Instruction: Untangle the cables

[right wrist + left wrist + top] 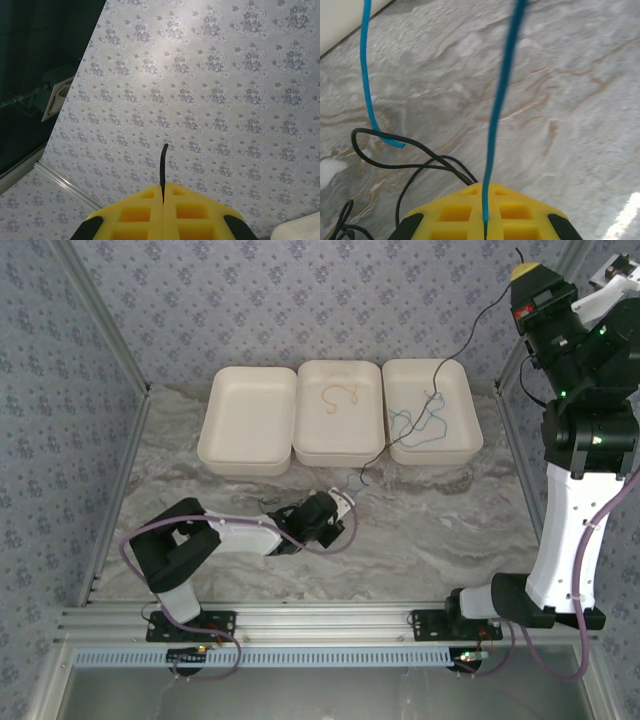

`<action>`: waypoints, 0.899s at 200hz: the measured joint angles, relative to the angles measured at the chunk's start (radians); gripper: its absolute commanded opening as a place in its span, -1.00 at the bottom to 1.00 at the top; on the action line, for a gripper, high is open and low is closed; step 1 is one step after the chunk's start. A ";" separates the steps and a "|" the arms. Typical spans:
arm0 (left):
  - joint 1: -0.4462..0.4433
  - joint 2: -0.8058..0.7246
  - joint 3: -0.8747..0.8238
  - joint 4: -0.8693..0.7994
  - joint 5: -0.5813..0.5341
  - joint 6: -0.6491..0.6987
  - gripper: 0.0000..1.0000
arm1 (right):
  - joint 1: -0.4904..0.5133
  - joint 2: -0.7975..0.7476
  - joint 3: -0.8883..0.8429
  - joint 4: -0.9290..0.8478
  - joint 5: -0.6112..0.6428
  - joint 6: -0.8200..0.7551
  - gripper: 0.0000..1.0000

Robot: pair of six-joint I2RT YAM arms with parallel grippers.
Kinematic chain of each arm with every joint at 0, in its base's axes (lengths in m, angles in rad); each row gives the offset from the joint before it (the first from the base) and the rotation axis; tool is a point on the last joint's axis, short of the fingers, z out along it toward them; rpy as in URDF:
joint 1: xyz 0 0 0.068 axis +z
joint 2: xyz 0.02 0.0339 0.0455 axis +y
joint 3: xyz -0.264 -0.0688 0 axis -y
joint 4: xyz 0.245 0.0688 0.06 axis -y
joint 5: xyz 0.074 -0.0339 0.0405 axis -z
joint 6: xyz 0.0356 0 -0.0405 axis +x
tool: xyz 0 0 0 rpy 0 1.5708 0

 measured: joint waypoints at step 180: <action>0.269 -0.365 -0.112 -0.195 0.023 -0.329 0.30 | -0.134 -0.012 0.012 -0.020 -0.151 0.105 -1.00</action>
